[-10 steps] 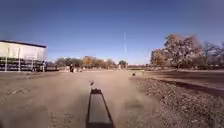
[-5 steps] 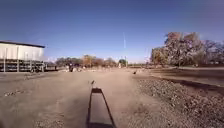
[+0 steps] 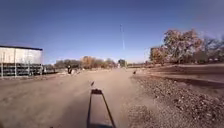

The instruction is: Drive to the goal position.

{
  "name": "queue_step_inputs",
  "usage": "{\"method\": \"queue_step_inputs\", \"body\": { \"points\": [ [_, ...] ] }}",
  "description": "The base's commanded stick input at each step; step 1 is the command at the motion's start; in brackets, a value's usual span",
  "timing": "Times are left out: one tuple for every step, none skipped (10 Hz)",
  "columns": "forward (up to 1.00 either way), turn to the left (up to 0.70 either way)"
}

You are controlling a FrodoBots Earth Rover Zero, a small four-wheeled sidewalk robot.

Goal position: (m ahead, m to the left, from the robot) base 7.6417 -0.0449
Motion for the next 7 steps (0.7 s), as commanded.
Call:
{"method": "queue_step_inputs", "body": {
  "points": [
    [0.50,0.00],
    [0.50,0.00],
    [0.50,0.00],
    [0.50,0.00],
    [0.50,0.00],
    [0.50,0.00],
    [0.50,0.00]
  ]
}}
